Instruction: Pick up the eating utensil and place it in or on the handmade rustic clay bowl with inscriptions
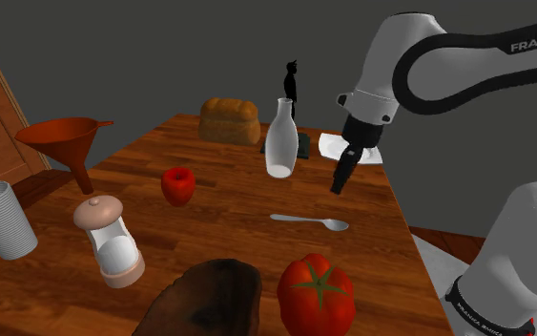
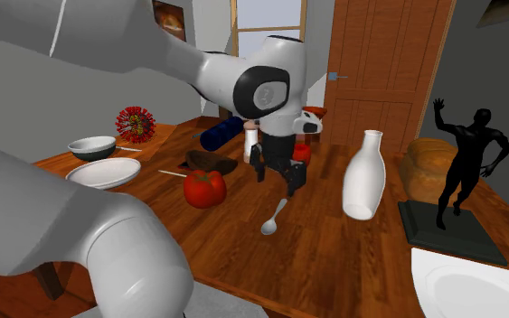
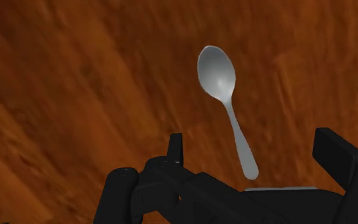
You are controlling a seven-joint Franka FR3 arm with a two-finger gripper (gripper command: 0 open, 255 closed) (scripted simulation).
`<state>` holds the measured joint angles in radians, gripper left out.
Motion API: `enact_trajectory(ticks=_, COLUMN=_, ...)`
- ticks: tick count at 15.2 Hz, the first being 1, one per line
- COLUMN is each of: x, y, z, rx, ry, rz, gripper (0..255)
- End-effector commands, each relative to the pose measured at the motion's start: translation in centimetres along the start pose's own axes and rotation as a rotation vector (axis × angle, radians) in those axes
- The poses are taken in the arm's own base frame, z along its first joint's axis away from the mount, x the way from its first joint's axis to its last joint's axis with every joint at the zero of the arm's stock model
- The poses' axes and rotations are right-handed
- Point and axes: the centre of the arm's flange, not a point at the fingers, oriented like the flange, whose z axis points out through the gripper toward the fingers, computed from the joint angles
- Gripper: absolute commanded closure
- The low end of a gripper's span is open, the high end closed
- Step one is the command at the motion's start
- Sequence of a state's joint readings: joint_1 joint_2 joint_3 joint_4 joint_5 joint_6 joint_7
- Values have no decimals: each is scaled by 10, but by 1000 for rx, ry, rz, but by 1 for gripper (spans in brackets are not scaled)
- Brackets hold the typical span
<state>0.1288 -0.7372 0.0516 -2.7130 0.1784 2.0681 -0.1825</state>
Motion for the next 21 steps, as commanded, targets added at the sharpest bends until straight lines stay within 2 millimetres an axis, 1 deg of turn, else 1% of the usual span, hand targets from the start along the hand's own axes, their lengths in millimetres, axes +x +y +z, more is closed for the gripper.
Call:
enact_trajectory(ticks=1, x=11, y=-4, z=23, rx=8, ry=31, rz=-38, gripper=0)
enact_trajectory(ticks=6, x=32, y=-15, z=81, rx=32, ry=96, rz=-130, gripper=0)
enact_trajectory(ticks=7, x=33, y=-15, z=83, rx=33, ry=99, rz=-135, gripper=0)
enact_trajectory(ticks=13, x=36, y=-17, z=115, rx=33, ry=99, rz=-135, gripper=0)
enact_trajectory(ticks=14, x=36, y=-17, z=123, rx=33, ry=99, rz=-135, gripper=0)
enact_trajectory(ticks=21, x=36, y=-17, z=123, rx=33, ry=99, rz=-135, gripper=0)
